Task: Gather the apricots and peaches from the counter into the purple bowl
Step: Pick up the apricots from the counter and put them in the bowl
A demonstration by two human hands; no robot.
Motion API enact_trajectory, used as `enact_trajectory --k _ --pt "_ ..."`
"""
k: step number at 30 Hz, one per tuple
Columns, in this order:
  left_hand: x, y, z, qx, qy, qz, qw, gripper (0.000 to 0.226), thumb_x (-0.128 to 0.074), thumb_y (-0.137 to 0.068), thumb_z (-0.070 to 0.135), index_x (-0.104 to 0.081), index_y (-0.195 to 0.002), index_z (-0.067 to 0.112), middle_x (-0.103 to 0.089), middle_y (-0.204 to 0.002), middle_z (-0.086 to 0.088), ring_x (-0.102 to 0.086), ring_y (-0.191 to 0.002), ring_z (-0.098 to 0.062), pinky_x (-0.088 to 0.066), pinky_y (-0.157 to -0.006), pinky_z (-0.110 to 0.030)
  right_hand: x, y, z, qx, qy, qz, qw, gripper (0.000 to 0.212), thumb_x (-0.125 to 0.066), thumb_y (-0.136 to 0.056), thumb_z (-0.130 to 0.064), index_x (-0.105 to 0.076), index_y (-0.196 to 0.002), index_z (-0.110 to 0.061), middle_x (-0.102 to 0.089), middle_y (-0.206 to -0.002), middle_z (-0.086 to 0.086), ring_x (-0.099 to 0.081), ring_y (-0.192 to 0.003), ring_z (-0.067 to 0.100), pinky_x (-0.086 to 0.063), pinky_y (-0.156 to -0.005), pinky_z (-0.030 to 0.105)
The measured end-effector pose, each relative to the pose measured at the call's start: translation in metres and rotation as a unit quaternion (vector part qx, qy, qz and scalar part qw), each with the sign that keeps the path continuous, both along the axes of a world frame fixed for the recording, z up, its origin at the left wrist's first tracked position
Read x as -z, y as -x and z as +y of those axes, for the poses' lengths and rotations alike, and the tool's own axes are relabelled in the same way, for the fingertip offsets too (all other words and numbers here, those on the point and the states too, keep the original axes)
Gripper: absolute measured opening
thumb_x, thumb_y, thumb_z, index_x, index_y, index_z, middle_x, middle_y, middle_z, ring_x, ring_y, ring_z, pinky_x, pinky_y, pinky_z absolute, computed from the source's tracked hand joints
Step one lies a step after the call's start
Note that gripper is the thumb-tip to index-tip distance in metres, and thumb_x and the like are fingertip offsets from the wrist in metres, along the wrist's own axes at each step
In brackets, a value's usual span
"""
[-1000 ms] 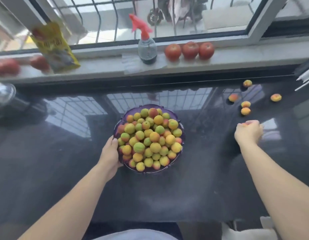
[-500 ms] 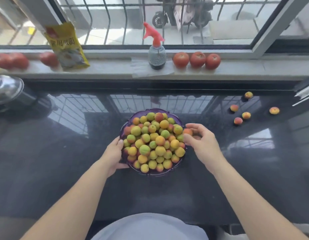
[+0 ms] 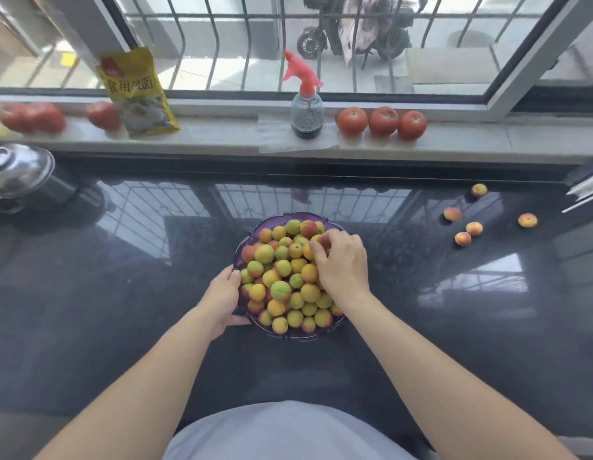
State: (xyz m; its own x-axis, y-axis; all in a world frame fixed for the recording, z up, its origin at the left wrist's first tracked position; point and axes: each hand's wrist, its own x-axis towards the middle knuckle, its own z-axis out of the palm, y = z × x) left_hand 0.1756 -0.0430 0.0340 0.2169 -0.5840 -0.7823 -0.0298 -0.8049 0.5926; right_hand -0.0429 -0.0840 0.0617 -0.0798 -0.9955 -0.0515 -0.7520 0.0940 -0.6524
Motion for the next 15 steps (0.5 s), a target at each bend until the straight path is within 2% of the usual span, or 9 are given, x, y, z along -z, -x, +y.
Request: enact_trajectory --k 3,7,11,13,15 --pt "-0.001 -0.001 0.000 0.004 0.001 -0.002 1.000 0.032 -0.030 -0.117 0.039 -0.057 -0.135 0.041 -0.066 -0.136 0.000 -0.068 -0.116 -0.031 -0.062 -0.063 -0.042 0.005 0.002 -0.007 -0.011 -0.004 0.034 0.999 0.024 -0.057 -0.099 -0.039 -0.067 -0.094 -0.019 -0.065 -0.099 -0.002 -0.052 -0.098 0.022 -0.040 -0.087 0.040" --pt "-0.002 0.000 -0.002 0.008 0.007 -0.005 1.000 0.031 -0.030 -0.117 0.037 -0.057 -0.132 0.043 -0.068 -0.133 0.001 -0.070 -0.114 -0.030 -0.062 -0.065 -0.042 0.005 0.019 -0.005 0.006 0.025 -0.038 0.999 0.019 -0.057 -0.100 -0.031 -0.069 -0.093 -0.018 -0.063 -0.095 -0.005 -0.049 -0.096 0.018 -0.041 -0.086 0.036" --pt "0.002 0.001 -0.002 -0.001 0.009 -0.016 1.000 0.035 -0.028 -0.117 0.036 -0.056 -0.139 0.040 -0.070 -0.131 -0.001 -0.072 -0.111 -0.032 -0.063 -0.075 -0.048 0.025 0.069 0.012 0.137 0.049 -0.075 0.987 0.013 -0.057 -0.096 -0.010 -0.069 -0.096 -0.017 -0.058 -0.095 -0.009 -0.051 -0.099 0.018 -0.033 -0.081 0.023" --pt "0.005 0.006 0.000 -0.003 0.007 -0.014 1.000 0.036 -0.027 -0.117 0.037 -0.056 -0.140 0.039 -0.071 -0.131 -0.001 -0.073 -0.111 -0.032 -0.063 -0.078 -0.049 0.043 0.098 0.021 0.218 0.036 -0.076 0.972 0.020 -0.054 -0.093 -0.003 -0.069 -0.102 -0.014 -0.055 -0.102 -0.007 -0.055 -0.102 0.021 -0.038 -0.086 0.026" --pt "0.007 0.017 0.003 -0.004 0.008 -0.007 1.000 0.035 -0.026 -0.118 0.037 -0.056 -0.137 0.038 -0.071 -0.132 -0.001 -0.073 -0.111 -0.031 -0.063 -0.076 -0.047 0.058 0.125 0.025 0.269 0.002 -0.075 0.960 0.026 -0.051 -0.093 -0.001 -0.067 -0.109 -0.014 -0.052 -0.113 -0.003 -0.057 -0.097 0.020 -0.044 -0.090 0.033"
